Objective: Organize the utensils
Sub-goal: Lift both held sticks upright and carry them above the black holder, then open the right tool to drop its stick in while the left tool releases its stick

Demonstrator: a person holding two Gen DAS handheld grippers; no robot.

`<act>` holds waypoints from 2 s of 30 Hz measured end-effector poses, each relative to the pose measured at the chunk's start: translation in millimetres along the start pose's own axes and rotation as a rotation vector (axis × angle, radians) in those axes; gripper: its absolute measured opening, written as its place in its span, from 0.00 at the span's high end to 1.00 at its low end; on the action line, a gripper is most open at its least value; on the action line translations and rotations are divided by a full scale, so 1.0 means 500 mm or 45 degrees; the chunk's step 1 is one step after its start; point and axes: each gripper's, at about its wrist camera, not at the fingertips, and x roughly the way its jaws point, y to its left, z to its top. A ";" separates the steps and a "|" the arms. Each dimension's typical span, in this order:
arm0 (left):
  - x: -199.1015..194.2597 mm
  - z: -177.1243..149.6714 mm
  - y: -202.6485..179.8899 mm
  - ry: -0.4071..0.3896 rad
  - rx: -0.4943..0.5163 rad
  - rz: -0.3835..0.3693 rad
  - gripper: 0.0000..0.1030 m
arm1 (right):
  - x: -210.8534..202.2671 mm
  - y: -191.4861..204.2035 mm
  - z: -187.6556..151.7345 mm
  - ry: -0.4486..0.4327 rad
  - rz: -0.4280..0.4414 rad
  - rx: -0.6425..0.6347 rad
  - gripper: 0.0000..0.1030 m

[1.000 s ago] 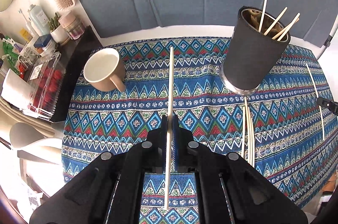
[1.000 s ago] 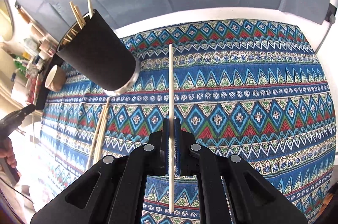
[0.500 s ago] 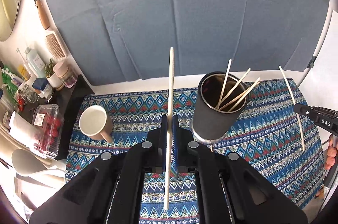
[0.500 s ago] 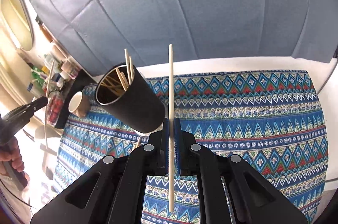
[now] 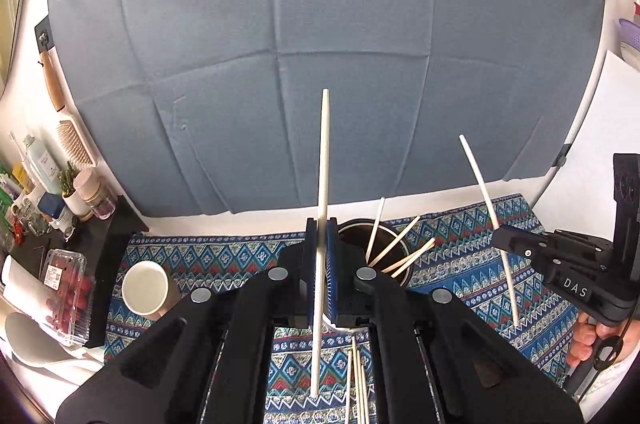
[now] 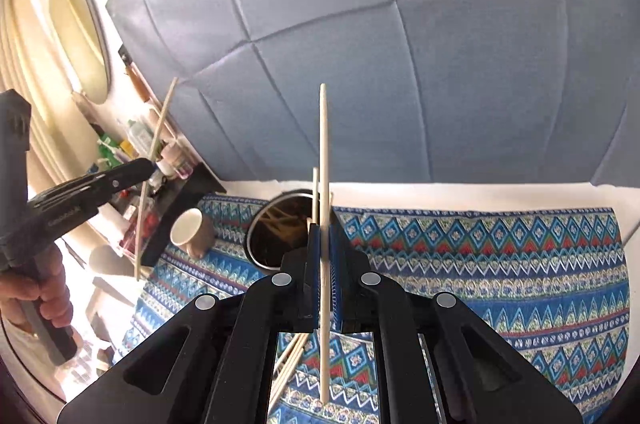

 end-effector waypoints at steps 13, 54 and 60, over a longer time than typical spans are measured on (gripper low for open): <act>0.057 0.033 0.018 -0.175 -0.121 -0.213 0.95 | 0.084 0.045 0.057 -0.149 0.227 -0.079 0.95; 0.247 -0.107 0.042 -0.228 -0.262 -0.374 0.95 | 0.231 0.023 -0.017 -0.244 0.091 -0.090 0.92; 0.226 -0.111 0.045 -0.208 -0.276 -0.368 0.95 | 0.197 0.028 -0.016 -0.263 0.088 -0.077 0.92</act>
